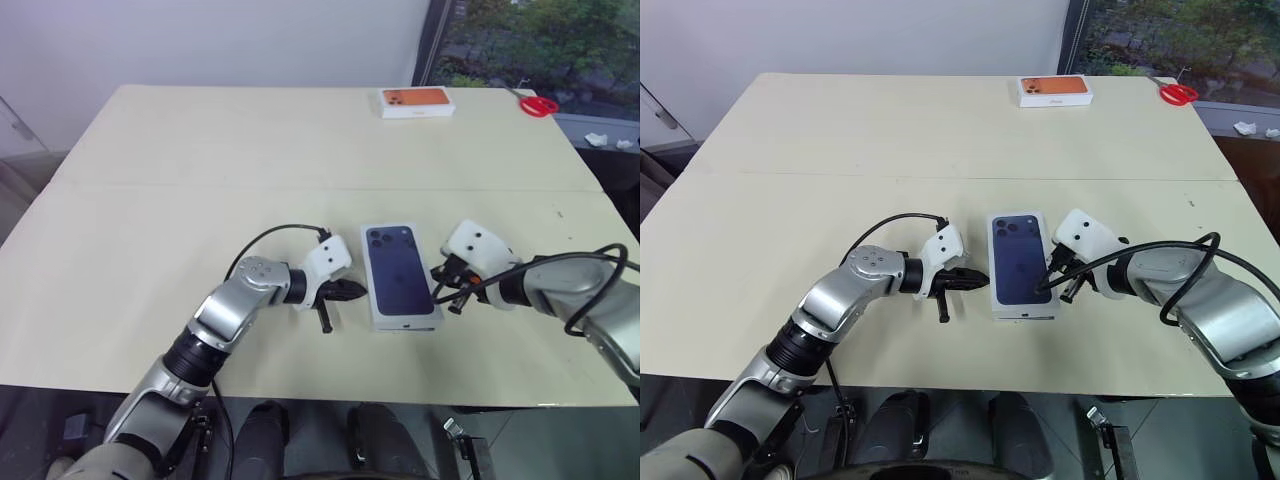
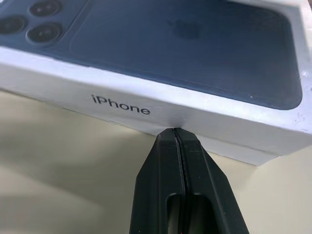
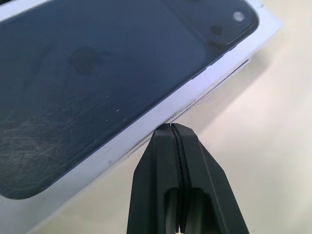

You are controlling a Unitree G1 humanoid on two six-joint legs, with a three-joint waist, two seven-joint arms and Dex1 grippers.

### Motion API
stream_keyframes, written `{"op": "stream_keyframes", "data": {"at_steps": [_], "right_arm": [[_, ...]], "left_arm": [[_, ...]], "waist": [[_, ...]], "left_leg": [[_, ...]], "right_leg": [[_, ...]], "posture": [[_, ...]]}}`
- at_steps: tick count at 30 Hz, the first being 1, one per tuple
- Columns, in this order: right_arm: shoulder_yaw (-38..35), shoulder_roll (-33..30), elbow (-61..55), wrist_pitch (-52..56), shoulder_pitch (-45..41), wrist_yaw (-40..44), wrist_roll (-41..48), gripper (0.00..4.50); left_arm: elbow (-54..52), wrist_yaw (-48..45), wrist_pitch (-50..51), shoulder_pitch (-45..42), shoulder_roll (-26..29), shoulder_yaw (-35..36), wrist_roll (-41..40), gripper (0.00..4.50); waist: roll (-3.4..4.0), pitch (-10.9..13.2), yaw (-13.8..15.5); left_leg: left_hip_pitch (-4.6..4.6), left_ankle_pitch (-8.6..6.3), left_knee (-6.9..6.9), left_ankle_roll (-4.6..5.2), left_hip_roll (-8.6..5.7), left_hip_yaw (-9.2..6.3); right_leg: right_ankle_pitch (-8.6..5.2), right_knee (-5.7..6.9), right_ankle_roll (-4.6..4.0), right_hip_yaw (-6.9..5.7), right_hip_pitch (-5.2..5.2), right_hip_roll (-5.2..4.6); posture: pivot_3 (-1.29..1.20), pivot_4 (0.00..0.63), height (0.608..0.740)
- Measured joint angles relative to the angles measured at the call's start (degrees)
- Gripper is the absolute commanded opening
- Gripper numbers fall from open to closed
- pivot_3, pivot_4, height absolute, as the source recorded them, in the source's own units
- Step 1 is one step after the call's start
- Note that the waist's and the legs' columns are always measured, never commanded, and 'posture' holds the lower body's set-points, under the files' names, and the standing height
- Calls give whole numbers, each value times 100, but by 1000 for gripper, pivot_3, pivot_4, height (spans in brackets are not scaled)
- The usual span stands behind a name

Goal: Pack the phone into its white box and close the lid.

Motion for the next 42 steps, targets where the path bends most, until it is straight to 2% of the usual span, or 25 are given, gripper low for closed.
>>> {"op": "stream_keyframes", "data": {"at_steps": [42], "right_arm": [[108, 171, -170, 11, 232, 241, -622, 27]], "left_arm": [[-76, -60, 5, -1, 91, -16, 19, 0]], "waist": [[0, 0, -1]], "left_leg": [[2, 0, 2, 0, 0, 0]], "right_leg": [[0, 4, 0, 0, 1, 1]], "posture": [[0, 150, 731]]}}
